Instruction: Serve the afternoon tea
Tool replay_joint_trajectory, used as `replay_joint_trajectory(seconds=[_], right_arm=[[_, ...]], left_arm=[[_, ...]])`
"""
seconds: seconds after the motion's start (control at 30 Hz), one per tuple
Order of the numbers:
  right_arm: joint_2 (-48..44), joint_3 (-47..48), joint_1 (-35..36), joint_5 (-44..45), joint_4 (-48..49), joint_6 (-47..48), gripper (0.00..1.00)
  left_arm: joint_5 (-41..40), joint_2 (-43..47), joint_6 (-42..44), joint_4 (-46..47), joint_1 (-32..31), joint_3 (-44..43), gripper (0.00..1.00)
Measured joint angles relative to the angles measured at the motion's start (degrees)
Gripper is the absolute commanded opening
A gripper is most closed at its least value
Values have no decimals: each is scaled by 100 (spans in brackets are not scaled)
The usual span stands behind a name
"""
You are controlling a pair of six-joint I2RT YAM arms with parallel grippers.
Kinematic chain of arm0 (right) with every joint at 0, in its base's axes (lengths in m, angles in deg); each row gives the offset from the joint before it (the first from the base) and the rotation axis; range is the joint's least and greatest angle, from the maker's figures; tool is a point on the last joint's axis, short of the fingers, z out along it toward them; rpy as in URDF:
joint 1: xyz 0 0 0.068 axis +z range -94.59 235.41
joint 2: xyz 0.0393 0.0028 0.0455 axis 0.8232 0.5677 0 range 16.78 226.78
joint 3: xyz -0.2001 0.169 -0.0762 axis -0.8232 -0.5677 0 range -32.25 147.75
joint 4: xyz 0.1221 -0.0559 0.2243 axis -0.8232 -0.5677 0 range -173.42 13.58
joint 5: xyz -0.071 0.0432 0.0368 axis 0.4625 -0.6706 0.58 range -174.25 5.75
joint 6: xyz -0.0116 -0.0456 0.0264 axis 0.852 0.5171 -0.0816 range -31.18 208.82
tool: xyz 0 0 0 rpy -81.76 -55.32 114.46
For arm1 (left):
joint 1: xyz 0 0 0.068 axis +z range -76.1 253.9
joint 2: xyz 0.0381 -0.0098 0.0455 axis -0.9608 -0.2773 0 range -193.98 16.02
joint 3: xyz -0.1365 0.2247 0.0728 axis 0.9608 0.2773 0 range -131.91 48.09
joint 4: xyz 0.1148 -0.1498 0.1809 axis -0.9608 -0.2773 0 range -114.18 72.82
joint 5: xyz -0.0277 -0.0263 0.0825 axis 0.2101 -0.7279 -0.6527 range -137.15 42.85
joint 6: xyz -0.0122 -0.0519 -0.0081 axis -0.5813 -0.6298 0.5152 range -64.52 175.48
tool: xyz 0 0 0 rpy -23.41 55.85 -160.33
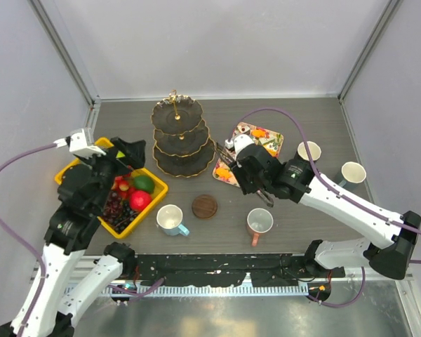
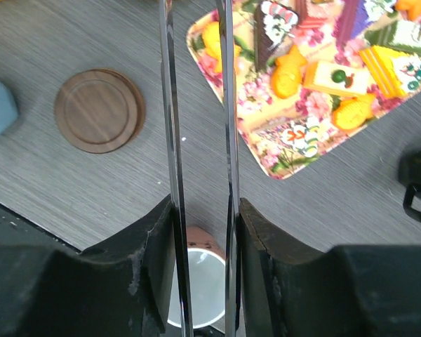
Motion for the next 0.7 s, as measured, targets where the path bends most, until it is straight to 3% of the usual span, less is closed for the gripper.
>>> replay_joint_trajectory(seconds=[0.17, 0.33, 0.7], right_arm=[[-129, 61, -369, -31, -321, 11, 44], [-162, 197, -748, -87, -658, 4, 47], [-61, 221, -1346, -151, -1453, -9, 51]], left_arm=[[-197, 210, 1174, -560, 87, -640, 99], [-442, 291, 2085, -879, 87, -715, 99], [-846, 1069, 2929, -680, 87, 597, 99]])
